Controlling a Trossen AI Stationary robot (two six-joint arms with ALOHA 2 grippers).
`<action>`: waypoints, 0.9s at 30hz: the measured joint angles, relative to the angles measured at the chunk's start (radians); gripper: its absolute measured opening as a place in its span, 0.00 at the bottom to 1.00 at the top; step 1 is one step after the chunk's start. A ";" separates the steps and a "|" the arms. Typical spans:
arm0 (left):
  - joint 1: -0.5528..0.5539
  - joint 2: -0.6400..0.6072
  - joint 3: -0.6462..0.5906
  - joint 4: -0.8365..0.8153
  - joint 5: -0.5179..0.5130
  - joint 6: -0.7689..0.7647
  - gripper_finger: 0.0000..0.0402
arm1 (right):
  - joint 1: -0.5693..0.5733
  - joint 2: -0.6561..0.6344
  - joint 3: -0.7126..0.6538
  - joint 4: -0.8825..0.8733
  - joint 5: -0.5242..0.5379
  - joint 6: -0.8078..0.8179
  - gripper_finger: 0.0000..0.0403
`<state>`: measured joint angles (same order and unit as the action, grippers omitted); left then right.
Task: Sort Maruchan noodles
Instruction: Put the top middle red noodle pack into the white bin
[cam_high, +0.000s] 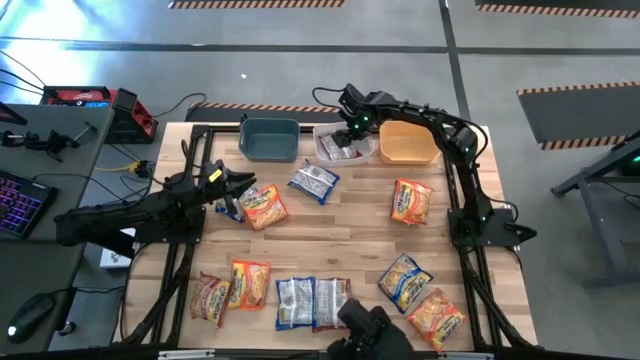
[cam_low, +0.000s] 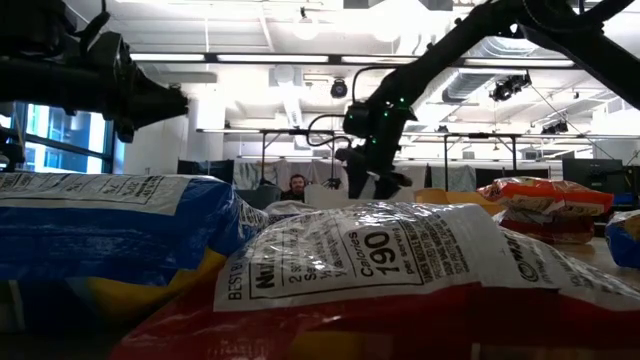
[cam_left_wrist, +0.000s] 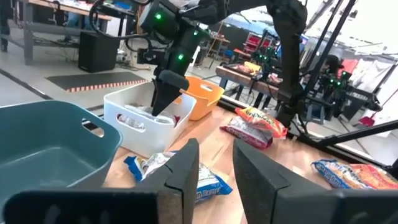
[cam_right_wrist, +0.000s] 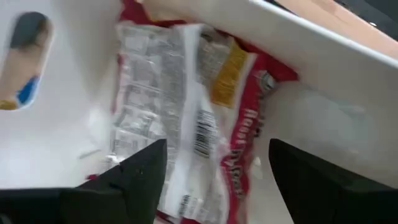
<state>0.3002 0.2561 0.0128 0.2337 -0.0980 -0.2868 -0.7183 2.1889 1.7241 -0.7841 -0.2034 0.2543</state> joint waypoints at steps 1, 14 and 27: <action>0.000 0.002 0.000 0.001 0.000 0.000 0.23 | 0.000 0.000 0.000 0.002 0.000 0.002 0.67; 0.001 0.004 0.000 0.004 -0.001 0.001 0.21 | 0.015 0.005 -0.003 0.015 0.043 0.001 0.40; 0.001 0.004 0.000 0.003 -0.003 0.001 0.17 | 0.018 0.008 -0.005 0.040 0.018 -0.078 0.02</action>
<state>0.3008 0.2600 0.0128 0.2363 -0.1006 -0.2859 -0.7004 2.1969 1.7191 -0.7438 -0.1853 0.1768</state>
